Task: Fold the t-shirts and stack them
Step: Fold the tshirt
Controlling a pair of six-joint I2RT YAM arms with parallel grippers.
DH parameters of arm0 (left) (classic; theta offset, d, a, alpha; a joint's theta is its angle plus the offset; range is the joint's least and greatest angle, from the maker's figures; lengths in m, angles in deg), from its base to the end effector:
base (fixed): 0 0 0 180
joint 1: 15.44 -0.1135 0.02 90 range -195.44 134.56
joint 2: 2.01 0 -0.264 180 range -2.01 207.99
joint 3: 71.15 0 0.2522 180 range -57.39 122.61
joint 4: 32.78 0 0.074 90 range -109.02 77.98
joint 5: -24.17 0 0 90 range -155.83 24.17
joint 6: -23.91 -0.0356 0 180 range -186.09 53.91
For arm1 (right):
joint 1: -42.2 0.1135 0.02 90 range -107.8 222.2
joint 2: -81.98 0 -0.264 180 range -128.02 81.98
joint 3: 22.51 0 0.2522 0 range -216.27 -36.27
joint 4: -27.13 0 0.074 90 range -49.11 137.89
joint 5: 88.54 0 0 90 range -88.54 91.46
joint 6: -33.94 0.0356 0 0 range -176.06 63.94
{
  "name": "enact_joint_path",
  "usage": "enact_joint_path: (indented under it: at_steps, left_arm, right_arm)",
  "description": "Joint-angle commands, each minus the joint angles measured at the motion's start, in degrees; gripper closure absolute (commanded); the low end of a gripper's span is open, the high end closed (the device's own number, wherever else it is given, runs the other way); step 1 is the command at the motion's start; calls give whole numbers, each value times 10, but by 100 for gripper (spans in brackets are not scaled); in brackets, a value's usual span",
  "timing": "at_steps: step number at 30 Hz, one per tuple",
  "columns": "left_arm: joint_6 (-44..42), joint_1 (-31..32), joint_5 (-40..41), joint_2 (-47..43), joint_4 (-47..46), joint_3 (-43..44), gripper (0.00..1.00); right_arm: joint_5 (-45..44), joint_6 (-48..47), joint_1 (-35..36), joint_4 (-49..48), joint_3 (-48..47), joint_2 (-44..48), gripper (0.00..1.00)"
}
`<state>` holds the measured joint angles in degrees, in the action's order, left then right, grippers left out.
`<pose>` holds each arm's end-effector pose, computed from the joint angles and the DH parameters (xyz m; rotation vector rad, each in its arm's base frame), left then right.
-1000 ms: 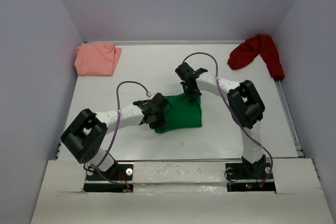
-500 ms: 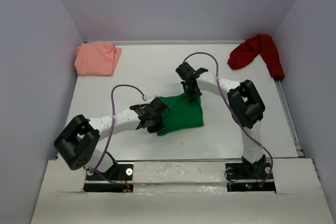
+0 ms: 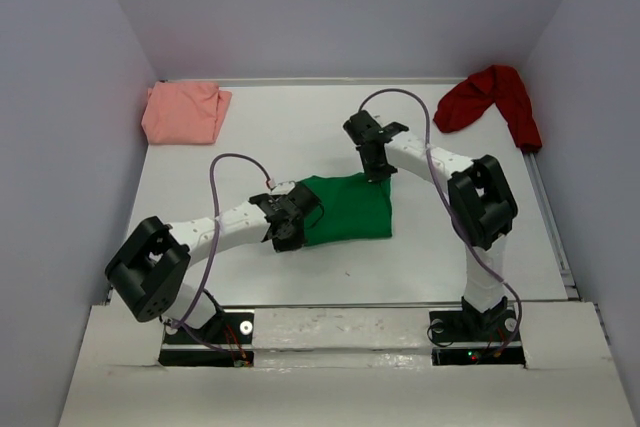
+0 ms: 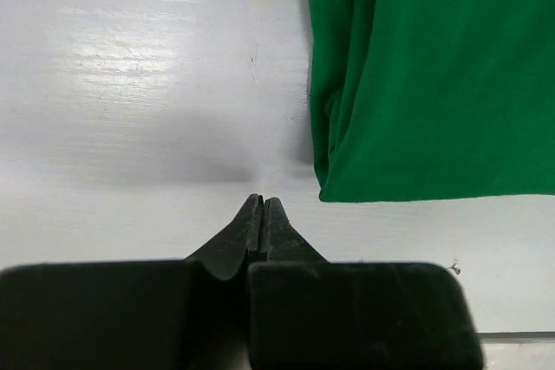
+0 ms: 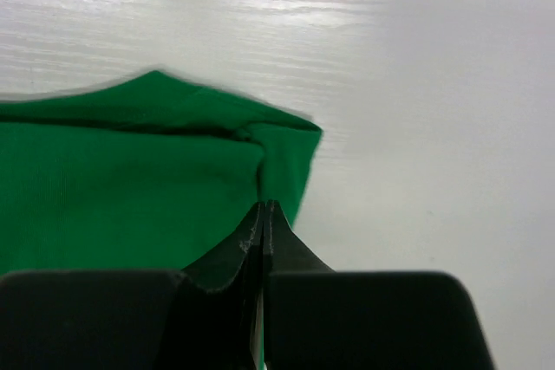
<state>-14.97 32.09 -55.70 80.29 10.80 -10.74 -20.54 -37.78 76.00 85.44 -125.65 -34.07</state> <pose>0.1828 -0.1904 0.1819 -0.1374 2.7130 -0.2909 0.3533 0.2205 0.1930 -0.2754 2.6564 -0.2724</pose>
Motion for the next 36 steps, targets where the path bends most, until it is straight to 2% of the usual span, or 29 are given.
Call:
enact_joint_path:
  at_steps: [1, 5, 8, 15, 17, 19, 24, 25, 26, 27, 28, 29, 30, 31, 33, 36]
  left_arm:
    - [-9, 3, 15, 5, 5, 17, 100]
    - [-21, 4, 29, 7, 22, 43, 100]
    - [-31, 4, 55, 8, 46, 87, 100]
    - [-78, 3, 100, 8, 84, 164, 100]
    - [-94, -5, 77, 6, 62, 169, 100]
    - [-116, -21, 55, 4, 37, 169, 95]
    - [-138, -64, 29, 19, 28, 169, 92]
    - [-153, -79, 11, 17, 3, 162, 93]
    - [-159, -98, -45, 11, -13, 151, 94]
    - [-165, -138, -76, 5, -53, 121, 95]
    - [-169, -160, -109, 0, -54, 106, 94]
    - [-178, -180, -182, -12, -92, 90, 92]
    - [-180, -211, -208, -19, -110, 62, 74]
    - [-180, -226, -254, -28, -139, 37, 46]
    - [-179, -257, -291, -34, -163, 15, 32]
    - [-174, -284, -333, -39, -200, -27, 21]
  right_arm:
    - [-53, -20, -4, 48, -43, 93, 100]
    - [-20, -18, 7, 81, -70, 133, 100]
    - [24, -4, 23, 92, -51, 173, 100]
    - [44, 51, 69, 73, 93, 274, 100]
    - [49, 63, 74, 56, 125, 310, 100]
    - [42, 67, 74, 53, 156, 342, 100]
    - [82, 65, 74, 68, 170, 371, 100]
    - [95, 66, 74, 63, 172, 376, 100]
    - [114, 69, 74, 59, 177, 381, 100]
    - [118, 72, 74, 53, 187, 390, 100]
    - [124, 72, 74, 53, 187, 394, 100]
    - [127, 71, 74, 53, 192, 396, 100]
    - [125, 67, 74, 55, 196, 402, 100]
    - [121, 65, 74, 55, 202, 405, 100]
    - [118, 60, 74, 58, 206, 411, 100]
    - [117, 52, 74, 55, 214, 423, 100]
